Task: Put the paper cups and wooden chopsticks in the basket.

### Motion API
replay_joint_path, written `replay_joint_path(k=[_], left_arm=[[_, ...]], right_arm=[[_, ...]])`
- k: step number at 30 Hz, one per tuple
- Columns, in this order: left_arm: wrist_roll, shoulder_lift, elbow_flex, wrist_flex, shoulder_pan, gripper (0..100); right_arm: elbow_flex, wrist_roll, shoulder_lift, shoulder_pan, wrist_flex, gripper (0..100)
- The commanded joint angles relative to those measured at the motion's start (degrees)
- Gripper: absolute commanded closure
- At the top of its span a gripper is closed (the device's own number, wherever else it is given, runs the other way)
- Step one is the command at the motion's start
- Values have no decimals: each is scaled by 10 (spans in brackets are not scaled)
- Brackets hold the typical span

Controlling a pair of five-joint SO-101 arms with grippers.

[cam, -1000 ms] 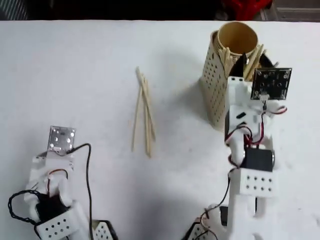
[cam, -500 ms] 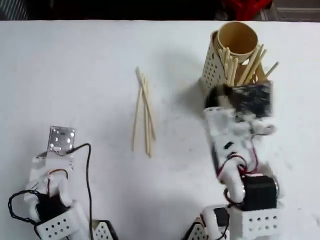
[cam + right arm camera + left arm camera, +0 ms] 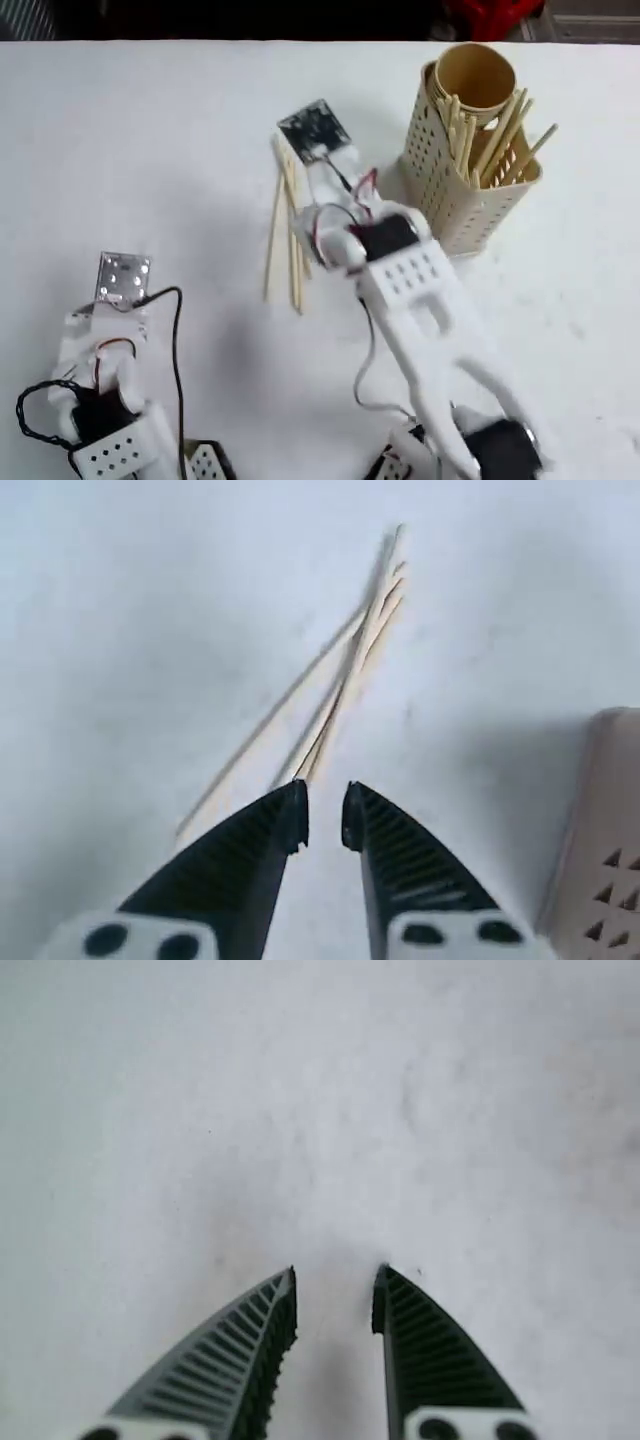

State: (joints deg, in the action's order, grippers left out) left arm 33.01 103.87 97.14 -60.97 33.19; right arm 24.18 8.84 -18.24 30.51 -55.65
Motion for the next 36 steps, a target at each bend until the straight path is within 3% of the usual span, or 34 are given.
replay_joint_path(k=[1, 7, 14, 26, 36], left_arm=[[3, 4, -2, -4, 4, 858], [3, 4, -2, -4, 4, 858], [3, 4, -2, -4, 4, 858], [3, 4, -2, -4, 4, 858], [3, 4, -2, -4, 4, 858]], right_arm=[[-79, 5, 87, 9, 15, 854], [-163, 5, 244, 9, 16, 746], [-210, 6, 365, 9, 48, 747], [-209, 33, 404, 11, 57, 748], [-213, 33, 434, -13, 77, 940]])
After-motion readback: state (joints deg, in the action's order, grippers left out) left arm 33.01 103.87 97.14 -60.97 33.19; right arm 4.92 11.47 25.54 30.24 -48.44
